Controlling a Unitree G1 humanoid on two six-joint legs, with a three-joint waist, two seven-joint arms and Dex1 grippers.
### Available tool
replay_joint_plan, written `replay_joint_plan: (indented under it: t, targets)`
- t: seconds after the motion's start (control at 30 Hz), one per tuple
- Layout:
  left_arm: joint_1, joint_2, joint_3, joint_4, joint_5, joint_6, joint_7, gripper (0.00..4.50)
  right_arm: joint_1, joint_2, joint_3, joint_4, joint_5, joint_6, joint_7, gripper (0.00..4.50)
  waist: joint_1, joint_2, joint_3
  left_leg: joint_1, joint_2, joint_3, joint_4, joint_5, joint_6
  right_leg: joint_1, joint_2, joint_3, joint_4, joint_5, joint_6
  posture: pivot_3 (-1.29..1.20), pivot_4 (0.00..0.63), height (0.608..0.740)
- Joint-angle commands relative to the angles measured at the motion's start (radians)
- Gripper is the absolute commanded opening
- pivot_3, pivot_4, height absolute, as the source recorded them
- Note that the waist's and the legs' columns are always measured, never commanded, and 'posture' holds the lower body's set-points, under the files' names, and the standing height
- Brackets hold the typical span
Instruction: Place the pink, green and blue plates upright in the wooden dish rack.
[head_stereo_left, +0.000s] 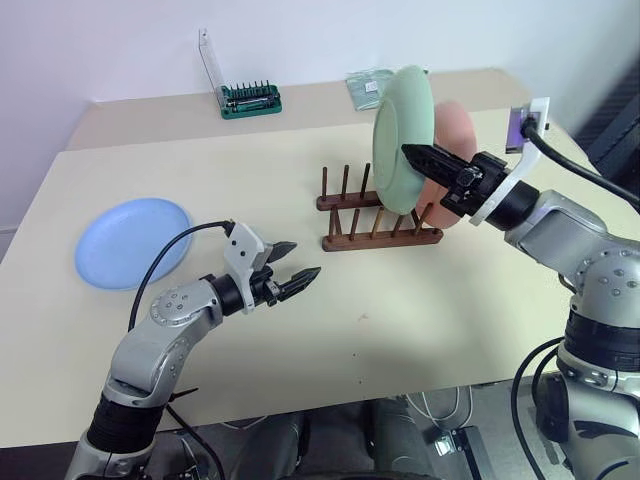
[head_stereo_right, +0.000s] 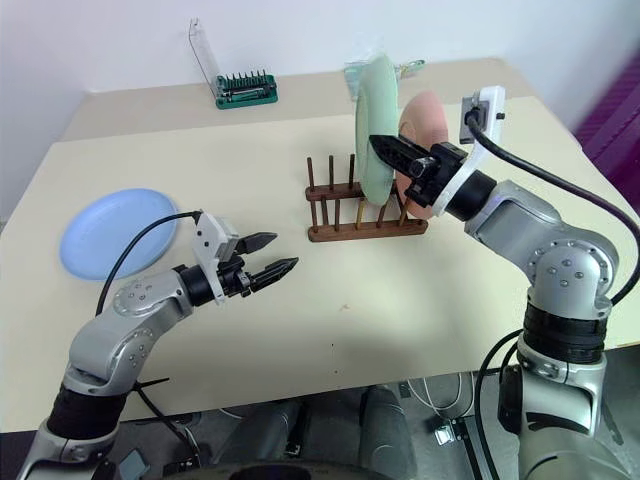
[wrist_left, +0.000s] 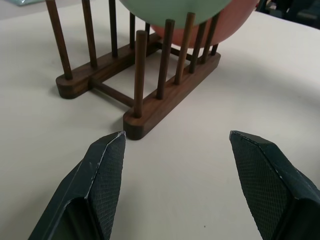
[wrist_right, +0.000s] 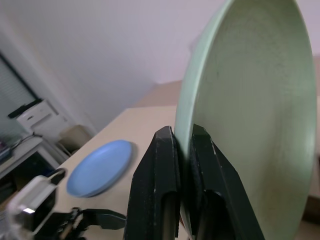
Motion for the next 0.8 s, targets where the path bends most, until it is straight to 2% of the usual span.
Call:
replay_joint_plan:
  t: [0.03,0.07,0.17,0.23,0.3,0.37,0.43,0.5,0.53,0.6,0.67,0.73,0.8]
  targets:
    - [0.004,0.005,0.002,-0.045,-0.006,0.000,0.004,3.38,-0.018,-0.011,-0.003,0.006,-0.009,-0.004,0.052,0.00,0.000,0.000,0.000,0.000,0.000,0.000,0.000,0.000,0.000,0.000,0.000,0.000,0.000,0.000,0.000,0.00,0.150,0.738]
    - [0.004,0.005,0.002,-0.046,-0.006,0.001,0.004,3.38,-0.019,-0.008,-0.005,0.016,-0.009,-0.001,0.052,0.00,0.000,0.000,0.000,0.000,0.000,0.000,0.000,0.000,0.000,0.000,0.000,0.000,0.000,0.000,0.000,0.00,0.150,0.738]
    - [0.004,0.006,0.003,-0.047,-0.004,0.003,0.006,3.42,-0.037,-0.011,0.000,0.022,-0.052,-0.023,0.065,1.07,0.001,0.000,0.000,0.000,0.000,0.000,0.000,0.000,0.000,0.000,0.000,0.000,0.000,0.000,0.000,0.00,0.150,0.738]
    - [0.005,0.005,0.005,-0.047,-0.008,0.006,0.006,3.42,-0.048,-0.025,0.017,-0.003,-0.108,-0.053,0.091,1.98,0.000,0.000,0.000,0.000,0.000,0.001,0.000,0.000,0.000,0.000,0.000,0.000,0.000,0.000,0.000,0.00,0.150,0.738]
    - [0.002,-0.006,0.015,-0.042,-0.012,0.009,0.019,3.94,-0.046,-0.078,0.072,-0.055,-0.245,-0.124,0.141,3.05,0.000,0.000,0.000,0.000,0.000,0.001,0.000,0.000,0.000,0.000,0.000,0.000,0.000,0.000,0.000,0.00,0.150,0.738]
    - [-0.004,-0.017,0.024,-0.040,-0.018,0.009,0.030,4.48,-0.040,-0.148,0.140,-0.086,-0.383,-0.192,0.195,3.06,0.001,0.000,0.000,-0.001,0.000,0.002,0.000,0.000,0.001,-0.001,0.000,0.000,0.000,0.000,0.000,0.00,0.150,0.738]
    - [-0.012,-0.033,0.039,-0.036,-0.017,0.007,0.056,4.48,-0.032,-0.194,0.187,-0.112,-0.499,-0.287,0.253,3.06,0.001,0.000,0.000,-0.001,0.000,0.003,0.000,-0.001,0.001,-0.001,0.000,0.001,0.000,0.000,0.000,0.00,0.150,0.738]
    - [-0.045,-0.092,0.106,-0.007,-0.020,0.011,0.156,4.48,-0.043,-0.240,0.223,-0.143,-0.621,-0.388,0.294,3.06,0.001,0.000,0.000,0.000,0.000,0.004,0.000,-0.001,0.001,-0.001,0.000,0.001,0.000,0.000,0.000,0.00,0.150,0.738]
    - [-0.074,-0.127,0.136,0.025,0.038,-0.024,0.251,4.48,-0.059,-0.253,0.237,-0.152,-0.663,-0.432,0.318,3.06,0.001,0.000,0.000,0.000,0.000,0.005,0.000,-0.001,0.001,-0.002,0.000,0.002,0.000,0.000,0.001,0.00,0.150,0.738]
    - [-0.170,-0.219,0.249,0.121,0.156,-0.019,0.552,4.48,-0.106,-0.237,0.252,-0.174,-0.670,-0.447,0.349,3.06,0.002,-0.001,0.001,0.000,0.001,0.006,0.001,0.000,0.001,-0.002,0.000,0.002,0.000,0.001,0.001,0.00,0.150,0.738]
    - [-0.233,-0.273,0.329,0.161,0.242,-0.008,0.754,4.48,-0.128,-0.222,0.278,-0.192,-0.681,-0.461,0.383,3.06,-0.001,-0.003,0.000,0.000,0.002,0.006,0.001,0.000,0.000,-0.002,0.001,0.003,0.000,0.002,0.001,0.00,0.150,0.738]
    - [-0.280,-0.329,0.444,0.138,0.322,0.025,0.975,4.48,-0.130,-0.201,0.335,-0.222,-0.697,-0.477,0.431,3.06,-0.002,-0.004,-0.001,0.000,0.005,0.008,0.001,-0.001,-0.001,-0.002,0.003,0.004,-0.001,0.002,0.001,0.00,0.150,0.738]
    - [-0.292,-0.351,0.509,0.097,0.393,0.050,1.108,4.48,-0.129,-0.169,0.383,-0.235,-0.715,-0.483,0.457,3.06,-0.002,-0.006,-0.002,0.001,0.007,0.010,0.001,-0.003,-0.001,-0.002,0.005,0.004,-0.002,0.002,0.001,0.00,0.150,0.738]
